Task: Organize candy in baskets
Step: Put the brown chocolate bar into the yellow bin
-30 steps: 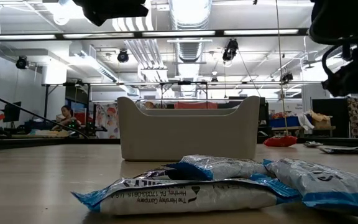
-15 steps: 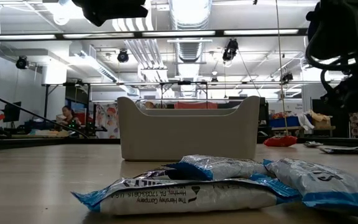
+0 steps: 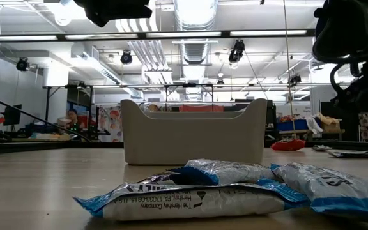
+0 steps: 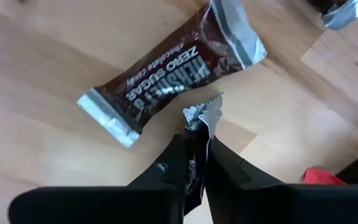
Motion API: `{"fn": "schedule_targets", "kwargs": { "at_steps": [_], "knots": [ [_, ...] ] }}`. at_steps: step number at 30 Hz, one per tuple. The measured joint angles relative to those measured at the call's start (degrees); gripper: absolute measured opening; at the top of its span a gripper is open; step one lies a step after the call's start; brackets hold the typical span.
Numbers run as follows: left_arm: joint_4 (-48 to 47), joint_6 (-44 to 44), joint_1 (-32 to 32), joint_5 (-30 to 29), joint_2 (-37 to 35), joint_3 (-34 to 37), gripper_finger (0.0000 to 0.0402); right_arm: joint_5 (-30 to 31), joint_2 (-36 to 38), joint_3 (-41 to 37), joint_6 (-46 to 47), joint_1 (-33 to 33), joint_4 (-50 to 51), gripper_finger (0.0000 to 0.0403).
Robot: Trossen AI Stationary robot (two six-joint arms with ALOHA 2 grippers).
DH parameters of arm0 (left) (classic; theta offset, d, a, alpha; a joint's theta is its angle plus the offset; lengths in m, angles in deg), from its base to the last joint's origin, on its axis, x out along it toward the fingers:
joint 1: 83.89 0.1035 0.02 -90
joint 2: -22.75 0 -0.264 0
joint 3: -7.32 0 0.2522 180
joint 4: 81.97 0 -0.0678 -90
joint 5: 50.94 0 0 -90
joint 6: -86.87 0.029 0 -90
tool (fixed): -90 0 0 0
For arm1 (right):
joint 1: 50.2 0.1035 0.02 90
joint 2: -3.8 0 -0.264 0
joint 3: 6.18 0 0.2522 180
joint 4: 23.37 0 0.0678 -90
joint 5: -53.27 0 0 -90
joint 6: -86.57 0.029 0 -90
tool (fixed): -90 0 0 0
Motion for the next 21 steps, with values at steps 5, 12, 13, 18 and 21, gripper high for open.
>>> {"fn": "schedule_targets", "kwargs": {
  "at_steps": [5,12,13,18,21],
  "knots": [
    [0.0,-0.2,0.0,0.0,0.0,0.0,0.0166,-0.3,2.1,2.5,-2.7,0.0,2.9,0.0033],
    [0.1,-0.9,0.0,0.0,0.0,0.0,0.0166,2.6,5.6,9.2,-6.9,0.0,8.5,0.0033],
    [0.1,-1.2,0.0,0.0,0.0,0.0,0.0166,4.1,6.1,10.2,-7.7,0.0,8.6,0.0033],
    [0.2,-3.6,0.0,0.0,0.0,0.0,0.0166,13.4,6.7,16.2,-15.3,-0.8,8.4,0.0033],
    [0.2,-5.1,0.0,0.0,0.0,0.0,0.0166,18.4,6.6,19.4,-21.2,-2.0,8.0,0.0033]
  ]
}}
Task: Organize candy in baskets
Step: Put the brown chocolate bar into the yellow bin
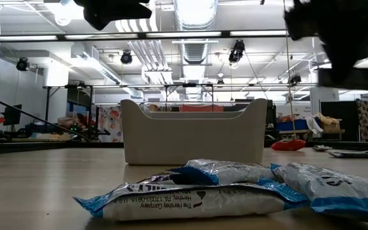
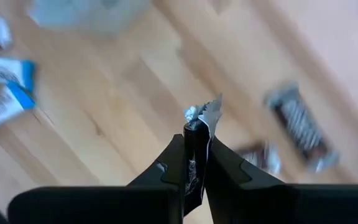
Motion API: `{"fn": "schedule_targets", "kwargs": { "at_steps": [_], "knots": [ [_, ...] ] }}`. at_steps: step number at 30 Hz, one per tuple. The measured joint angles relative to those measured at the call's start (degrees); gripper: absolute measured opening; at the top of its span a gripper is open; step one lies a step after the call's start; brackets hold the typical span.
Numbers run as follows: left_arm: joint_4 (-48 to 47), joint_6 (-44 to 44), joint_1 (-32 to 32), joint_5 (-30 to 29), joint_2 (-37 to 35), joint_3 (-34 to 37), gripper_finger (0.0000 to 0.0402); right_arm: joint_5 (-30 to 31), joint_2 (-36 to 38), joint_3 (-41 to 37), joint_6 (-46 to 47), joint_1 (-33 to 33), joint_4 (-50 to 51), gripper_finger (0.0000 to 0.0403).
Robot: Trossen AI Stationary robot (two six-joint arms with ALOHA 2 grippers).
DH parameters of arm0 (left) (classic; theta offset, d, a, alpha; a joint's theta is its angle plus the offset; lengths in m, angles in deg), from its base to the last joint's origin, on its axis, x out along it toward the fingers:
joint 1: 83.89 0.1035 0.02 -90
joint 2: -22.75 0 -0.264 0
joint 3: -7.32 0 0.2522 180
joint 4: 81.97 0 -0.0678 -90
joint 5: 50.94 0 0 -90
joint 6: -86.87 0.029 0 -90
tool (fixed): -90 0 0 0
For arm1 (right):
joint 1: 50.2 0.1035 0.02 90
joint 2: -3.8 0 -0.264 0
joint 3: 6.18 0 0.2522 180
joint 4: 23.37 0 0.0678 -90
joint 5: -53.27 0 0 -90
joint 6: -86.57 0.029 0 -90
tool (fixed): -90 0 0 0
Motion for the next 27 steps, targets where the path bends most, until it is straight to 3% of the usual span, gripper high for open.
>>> {"fn": "schedule_targets", "kwargs": {
  "at_steps": [6,9,20,27],
  "knots": [
    [0.0,-1.1,0.0,0.0,0.0,0.0,0.0166,7.8,0.0,4.5,-15.5,-4.4,-6.8,0.0033],
    [0.0,-1.1,0.0,-0.1,0.0,0.0,0.0166,10.9,-0.2,5.5,-25.2,-7.4,-15.1,0.0033],
    [-0.2,-2.9,0.0,-1.4,0.0,0.0,0.0166,11.6,-3.1,2.9,-56.9,-21.2,-48.7,0.0033],
    [-0.9,-2.9,0.0,-4.6,0.0,0.0,0.0166,11.6,-7.3,2.7,-66.5,-31.0,-61.0,0.0034]
  ]
}}
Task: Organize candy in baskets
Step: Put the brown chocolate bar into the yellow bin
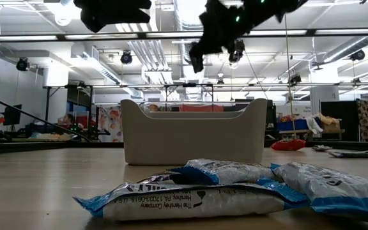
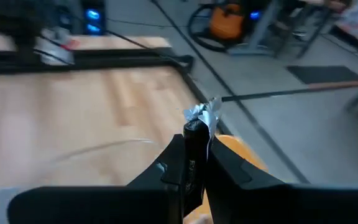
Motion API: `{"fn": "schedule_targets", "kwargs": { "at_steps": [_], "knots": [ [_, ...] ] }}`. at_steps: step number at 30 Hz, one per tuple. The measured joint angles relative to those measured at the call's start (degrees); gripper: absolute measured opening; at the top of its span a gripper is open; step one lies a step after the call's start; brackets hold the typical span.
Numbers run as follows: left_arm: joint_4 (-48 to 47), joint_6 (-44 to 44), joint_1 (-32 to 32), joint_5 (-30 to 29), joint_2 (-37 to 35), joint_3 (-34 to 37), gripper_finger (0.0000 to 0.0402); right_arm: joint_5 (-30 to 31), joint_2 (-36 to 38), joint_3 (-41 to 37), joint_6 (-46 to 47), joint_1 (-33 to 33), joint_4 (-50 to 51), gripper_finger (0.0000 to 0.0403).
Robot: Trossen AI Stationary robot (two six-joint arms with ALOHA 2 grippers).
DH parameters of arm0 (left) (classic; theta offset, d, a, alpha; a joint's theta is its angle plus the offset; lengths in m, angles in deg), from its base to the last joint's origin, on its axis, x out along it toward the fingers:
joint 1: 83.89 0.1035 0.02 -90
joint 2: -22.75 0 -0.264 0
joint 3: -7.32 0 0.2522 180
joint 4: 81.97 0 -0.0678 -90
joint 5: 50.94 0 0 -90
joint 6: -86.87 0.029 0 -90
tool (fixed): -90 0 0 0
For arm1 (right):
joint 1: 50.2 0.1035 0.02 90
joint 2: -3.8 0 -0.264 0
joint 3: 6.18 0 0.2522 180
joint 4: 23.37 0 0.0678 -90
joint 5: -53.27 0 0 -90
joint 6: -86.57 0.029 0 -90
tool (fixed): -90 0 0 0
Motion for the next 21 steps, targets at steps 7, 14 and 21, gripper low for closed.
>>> {"fn": "schedule_targets", "kwargs": {
  "at_steps": [7,14,21],
  "knots": [
    [-2.3,1.3,0.1,-5.0,0.0,0.0,0.0166,0.0,-5.7,0.1,-1.2,-10.1,-2.3,0.0034],
    [-4.0,4.1,2.7,-5.5,-0.1,0.0,0.0166,-1.8,-11.3,0.5,0.9,-15.5,-3.1,0.0034],
    [-9.2,6.3,7.1,-5.4,-0.1,0.0,0.0154,-8.1,-15.1,2.6,2.4,-16.9,-3.1,0.0034]
  ]
}}
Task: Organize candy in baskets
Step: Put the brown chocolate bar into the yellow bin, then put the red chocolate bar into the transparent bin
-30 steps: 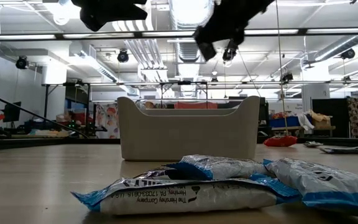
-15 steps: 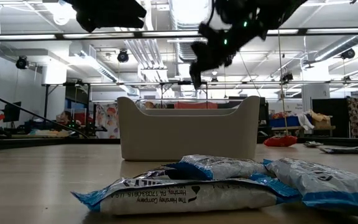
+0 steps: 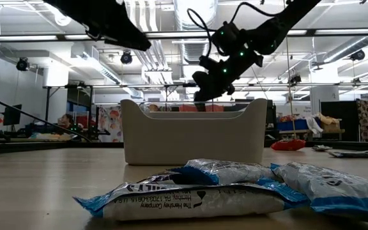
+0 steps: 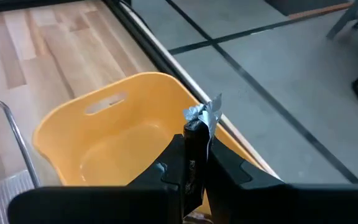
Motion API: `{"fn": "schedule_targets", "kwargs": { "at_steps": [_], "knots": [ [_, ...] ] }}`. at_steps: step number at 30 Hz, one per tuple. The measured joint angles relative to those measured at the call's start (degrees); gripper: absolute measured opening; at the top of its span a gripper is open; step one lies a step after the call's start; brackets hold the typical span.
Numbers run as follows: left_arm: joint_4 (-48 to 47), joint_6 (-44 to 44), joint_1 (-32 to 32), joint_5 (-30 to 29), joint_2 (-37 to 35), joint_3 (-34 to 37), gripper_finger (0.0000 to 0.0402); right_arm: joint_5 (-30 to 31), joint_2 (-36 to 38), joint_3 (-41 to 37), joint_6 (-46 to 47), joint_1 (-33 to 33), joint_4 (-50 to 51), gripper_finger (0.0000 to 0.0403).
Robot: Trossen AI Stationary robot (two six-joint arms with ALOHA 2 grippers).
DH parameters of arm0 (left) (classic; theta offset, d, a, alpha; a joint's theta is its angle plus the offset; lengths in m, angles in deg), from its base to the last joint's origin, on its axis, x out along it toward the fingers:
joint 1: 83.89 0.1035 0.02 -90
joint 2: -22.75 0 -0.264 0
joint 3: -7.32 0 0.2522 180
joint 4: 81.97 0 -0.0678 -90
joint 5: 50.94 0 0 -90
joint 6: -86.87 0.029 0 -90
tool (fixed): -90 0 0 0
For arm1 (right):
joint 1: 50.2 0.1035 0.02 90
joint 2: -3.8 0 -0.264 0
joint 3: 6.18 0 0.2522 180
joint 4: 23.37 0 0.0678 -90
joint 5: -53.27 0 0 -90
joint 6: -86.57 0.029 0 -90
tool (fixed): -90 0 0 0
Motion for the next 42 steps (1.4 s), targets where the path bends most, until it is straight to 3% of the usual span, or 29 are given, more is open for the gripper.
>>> {"fn": "schedule_targets", "kwargs": {
  "at_steps": [7,20,24,35,42],
  "knots": [
    [-1.4,2.7,3.6,3.4,0.0,0.0,0.013,-2.9,-2.5,3.7,2.2,-0.3,4.1,0.0047],
    [-1.9,5.2,5.6,4.5,0.0,0.0,0.0102,-3.0,-2.4,6.1,4.6,-0.4,9.0,0.0181],
    [-2.3,5.2,5.6,4.5,0.0,0.0,0.0098,-3.0,-1.1,9.0,4.6,-0.3,17.9,0.0193],
    [-2.7,6.3,5.6,4.6,0.0,0.1,0.009,-3.0,3.8,18.7,10.3,2.9,56.6,0.0182],
    [-2.5,6.2,5.6,4.6,0.1,0.1,0.009,-3.0,8.6,18.8,15.7,7.7,68.3,0.0172]
  ]
}}
